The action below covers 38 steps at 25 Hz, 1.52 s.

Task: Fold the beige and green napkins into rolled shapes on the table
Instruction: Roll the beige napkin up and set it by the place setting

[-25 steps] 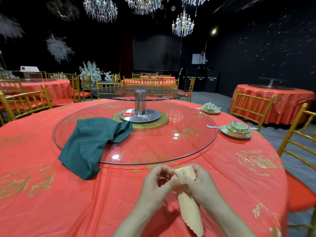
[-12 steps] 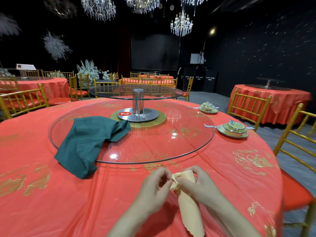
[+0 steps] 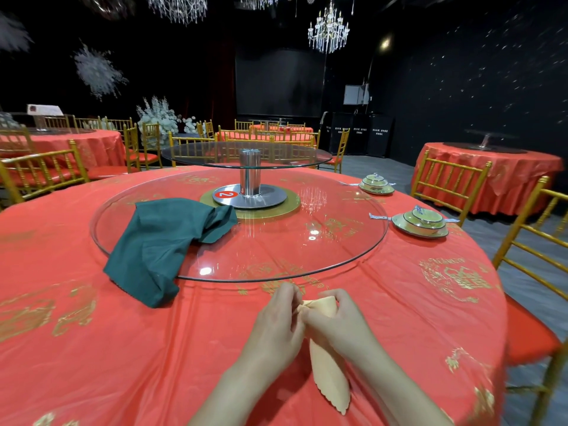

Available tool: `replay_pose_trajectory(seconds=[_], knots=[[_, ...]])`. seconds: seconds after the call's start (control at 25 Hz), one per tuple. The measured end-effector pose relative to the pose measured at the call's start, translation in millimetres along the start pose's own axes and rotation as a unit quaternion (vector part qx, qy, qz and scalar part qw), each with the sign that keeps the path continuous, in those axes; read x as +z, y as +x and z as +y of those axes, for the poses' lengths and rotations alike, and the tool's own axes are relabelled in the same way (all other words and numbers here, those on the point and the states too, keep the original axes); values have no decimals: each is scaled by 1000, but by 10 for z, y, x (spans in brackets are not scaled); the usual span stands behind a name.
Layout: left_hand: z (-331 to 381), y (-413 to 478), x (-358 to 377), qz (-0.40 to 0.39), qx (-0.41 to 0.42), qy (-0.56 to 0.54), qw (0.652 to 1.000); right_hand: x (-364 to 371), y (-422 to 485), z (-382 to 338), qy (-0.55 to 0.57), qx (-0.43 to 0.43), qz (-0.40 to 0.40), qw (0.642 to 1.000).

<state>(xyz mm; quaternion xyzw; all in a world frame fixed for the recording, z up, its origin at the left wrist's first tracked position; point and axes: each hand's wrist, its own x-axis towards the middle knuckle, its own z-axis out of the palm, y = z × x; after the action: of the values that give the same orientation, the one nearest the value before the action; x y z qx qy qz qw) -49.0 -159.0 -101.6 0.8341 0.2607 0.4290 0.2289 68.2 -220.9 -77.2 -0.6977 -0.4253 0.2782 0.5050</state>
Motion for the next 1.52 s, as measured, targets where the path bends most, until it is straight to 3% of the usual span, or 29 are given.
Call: replay_pose_trajectory(seconds=[0.28,0.48,0.68,0.84,1.32,1.52], knots=[[62,-13,7,41,54,12,998,-34,-10,-20,12,-38,48,998],[102,-19,-7,50,-16,-45,998,-19,-43,23,12,-67,49,996],[62,10,-18,31,-10,35,999,-13,37,55,15,-56,18,998],[14,51,-40,51,-62,17,997,39,45,62,40,-32,18,999],[84,-12,-80,-96,-6,8,995,-207,18,28,112,-11,-33,993],[85,1,-63,-11,-15,14,1000,-151,12,63,93,-9,-37,995]])
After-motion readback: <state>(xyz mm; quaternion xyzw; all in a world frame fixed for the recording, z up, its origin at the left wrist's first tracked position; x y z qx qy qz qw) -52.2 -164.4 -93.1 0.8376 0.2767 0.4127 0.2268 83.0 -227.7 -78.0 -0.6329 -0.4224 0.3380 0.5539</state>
